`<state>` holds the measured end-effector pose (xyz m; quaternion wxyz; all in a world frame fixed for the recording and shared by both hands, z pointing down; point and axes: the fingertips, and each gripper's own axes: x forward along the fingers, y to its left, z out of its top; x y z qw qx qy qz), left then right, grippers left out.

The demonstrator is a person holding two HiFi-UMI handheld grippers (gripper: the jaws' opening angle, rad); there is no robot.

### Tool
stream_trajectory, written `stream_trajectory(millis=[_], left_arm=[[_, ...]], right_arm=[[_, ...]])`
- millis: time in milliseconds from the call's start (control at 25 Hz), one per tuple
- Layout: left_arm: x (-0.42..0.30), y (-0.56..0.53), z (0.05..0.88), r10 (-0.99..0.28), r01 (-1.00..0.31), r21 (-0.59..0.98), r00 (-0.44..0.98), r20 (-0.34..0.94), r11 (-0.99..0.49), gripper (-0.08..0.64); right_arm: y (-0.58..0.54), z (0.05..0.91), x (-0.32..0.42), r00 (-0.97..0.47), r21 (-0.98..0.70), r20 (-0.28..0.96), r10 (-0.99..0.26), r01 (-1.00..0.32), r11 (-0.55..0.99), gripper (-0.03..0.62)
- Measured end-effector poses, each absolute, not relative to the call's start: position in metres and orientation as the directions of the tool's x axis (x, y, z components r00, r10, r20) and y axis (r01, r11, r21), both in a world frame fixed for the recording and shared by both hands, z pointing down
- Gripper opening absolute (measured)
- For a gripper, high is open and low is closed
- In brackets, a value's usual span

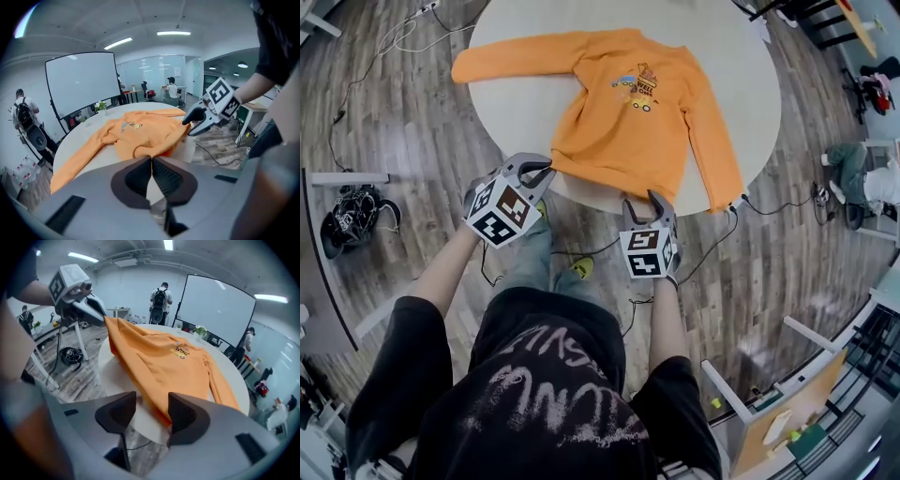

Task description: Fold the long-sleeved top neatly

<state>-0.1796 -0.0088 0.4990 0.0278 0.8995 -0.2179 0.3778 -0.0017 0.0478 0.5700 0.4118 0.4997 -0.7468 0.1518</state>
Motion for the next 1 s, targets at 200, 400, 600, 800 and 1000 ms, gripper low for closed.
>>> stream_trajectory(millis=[200,400,600,800,1000], left_arm=[[-0.170,0.004,0.459,-0.399,-0.419,-0.136,0.641,0.656,-0.898,0.015],[-0.177,0.007,0.438,-0.459,-0.430,-0.223,0.589,0.665,-0.875,0.015],[-0.193,0.021,0.442,-0.495,-0.421,-0.297,0.514,0.700,-0.857,0.015],[-0.212,0.048,0.509,-0.433,-0.446,-0.232,0.428,0.793,-0.864,0.015],[-0.234,0.068,0.554,-0.359,-0.496,-0.143,0.374,0.855,-0.857,0.037]], right_arm=[[0.037,0.576,0.036,-0.065,0.262,0.744,-0.665,-0.887,0.380,0.163],[0.037,0.548,0.038,-0.107,0.248,0.694,-0.712,-0.893,0.376,0.028],[0.062,0.516,0.039,-0.198,0.221,0.667,-0.718,-0.868,0.445,0.028],[0.093,0.548,0.030,-0.258,0.133,0.713,-0.652,-0.863,0.488,0.051],[0.113,0.556,0.031,-0.295,0.044,0.718,-0.630,-0.885,0.464,0.112]])
